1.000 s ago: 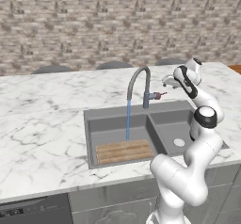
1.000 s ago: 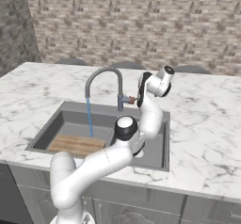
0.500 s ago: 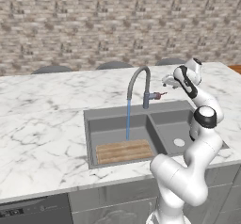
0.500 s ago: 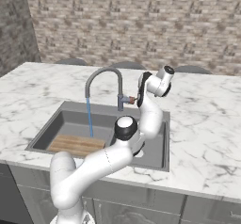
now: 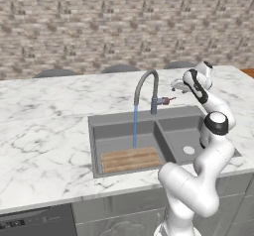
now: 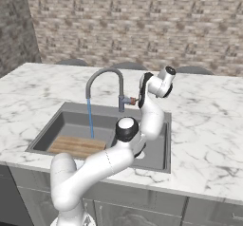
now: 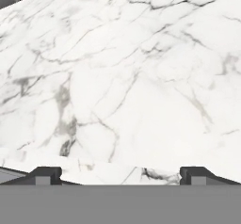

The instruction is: Turn on the sink faucet with hot water and rinse the cutting board for ten seconds, then turn off the faucet. Push the cutting board to reach the water if necessary.

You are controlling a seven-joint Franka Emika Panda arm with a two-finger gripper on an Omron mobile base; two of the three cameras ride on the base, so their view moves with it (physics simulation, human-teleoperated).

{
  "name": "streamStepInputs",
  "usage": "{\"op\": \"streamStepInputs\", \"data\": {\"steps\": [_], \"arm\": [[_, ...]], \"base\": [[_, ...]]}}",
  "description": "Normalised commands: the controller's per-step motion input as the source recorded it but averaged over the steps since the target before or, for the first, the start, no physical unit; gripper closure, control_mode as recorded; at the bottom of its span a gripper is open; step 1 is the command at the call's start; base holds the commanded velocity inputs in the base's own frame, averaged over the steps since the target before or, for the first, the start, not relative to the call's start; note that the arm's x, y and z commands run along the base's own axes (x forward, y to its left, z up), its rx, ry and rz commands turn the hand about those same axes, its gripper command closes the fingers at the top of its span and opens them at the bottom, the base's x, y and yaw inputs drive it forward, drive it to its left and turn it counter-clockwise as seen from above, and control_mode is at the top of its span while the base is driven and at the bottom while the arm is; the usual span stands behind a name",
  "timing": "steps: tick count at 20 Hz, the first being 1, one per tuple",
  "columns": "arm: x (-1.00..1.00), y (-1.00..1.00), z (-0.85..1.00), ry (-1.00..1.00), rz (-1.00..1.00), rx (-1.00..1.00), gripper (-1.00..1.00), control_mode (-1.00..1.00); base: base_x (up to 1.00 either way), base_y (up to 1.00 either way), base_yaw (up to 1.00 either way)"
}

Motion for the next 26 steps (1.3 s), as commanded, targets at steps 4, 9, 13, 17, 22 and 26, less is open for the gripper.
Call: {"op": "streamStepInputs", "data": {"steps": [4, 9, 13, 17, 22, 26], "arm": [[0.0, 0.0, 0.0, 0.0, 0.0, 0.0, -1.0, -1.0], [0.0, 0.0, 0.0, 0.0, 0.0, 0.0, -1.0, -1.0], [0.0, 0.0, 0.0, 0.0, 0.0, 0.0, -1.0, -1.0], [0.0, 0.0, 0.0, 0.0, 0.0, 0.0, -1.0, -1.0], [0.0, 0.0, 0.0, 0.0, 0.0, 0.0, -1.0, -1.0], [0.0, 0.0, 0.0, 0.0, 0.0, 0.0, -1.0, -1.0]], "base": [[0.0, 0.0, 0.0], [0.0, 0.0, 0.0], [0.0, 0.0, 0.0], [0.0, 0.0, 0.0], [0.0, 0.0, 0.0], [0.0, 0.0, 0.0]]}}
